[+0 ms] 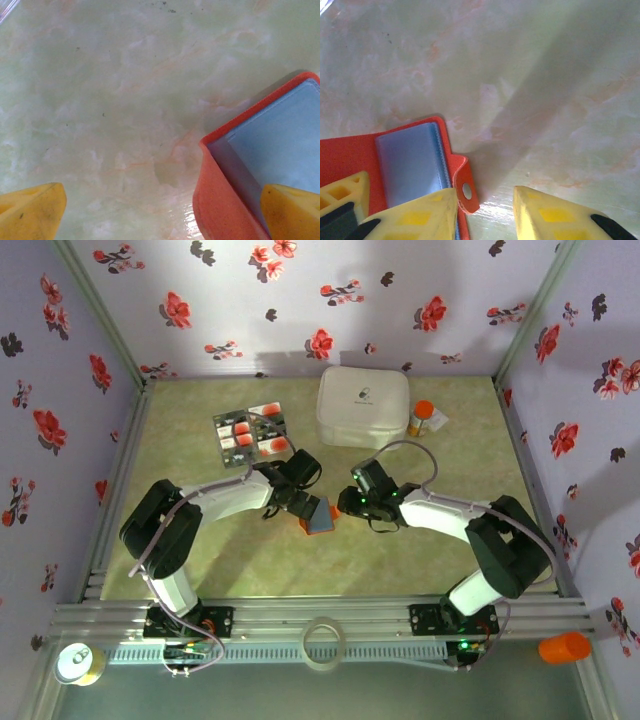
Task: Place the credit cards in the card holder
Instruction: Move the card holder to the center of the table.
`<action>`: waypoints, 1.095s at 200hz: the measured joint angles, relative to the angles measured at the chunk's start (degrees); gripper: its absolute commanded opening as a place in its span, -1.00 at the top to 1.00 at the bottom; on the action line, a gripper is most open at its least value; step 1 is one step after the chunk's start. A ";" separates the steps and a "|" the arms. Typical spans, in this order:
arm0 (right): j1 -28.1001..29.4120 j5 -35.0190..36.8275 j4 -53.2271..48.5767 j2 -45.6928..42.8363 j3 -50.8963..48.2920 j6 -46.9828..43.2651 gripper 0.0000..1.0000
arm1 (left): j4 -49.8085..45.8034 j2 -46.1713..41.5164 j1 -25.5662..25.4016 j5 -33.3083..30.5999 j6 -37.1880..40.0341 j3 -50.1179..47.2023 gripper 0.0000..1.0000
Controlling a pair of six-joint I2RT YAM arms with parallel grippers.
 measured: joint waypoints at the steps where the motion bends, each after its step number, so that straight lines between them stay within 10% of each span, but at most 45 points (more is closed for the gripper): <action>1: 0.02 -0.02 0.04 0.02 0.00 0.02 0.24 | -0.02 0.00 0.00 0.00 0.00 0.00 -0.99; 50: 0.46 -1.22 1.22 4.15 1.64 0.02 0.34 | 0.02 -0.04 0.00 0.00 0.00 -0.04 -0.99; 82: 0.46 -1.49 1.53 6.23 2.14 -0.11 1.00 | 0.00 -0.15 0.00 0.00 0.00 -0.04 -0.99; 219: 0.96 -3.87 3.58 -1.99 -6.64 1.73 1.00 | 0.94 -5.05 -0.48 0.00 -1.14 -6.40 -0.99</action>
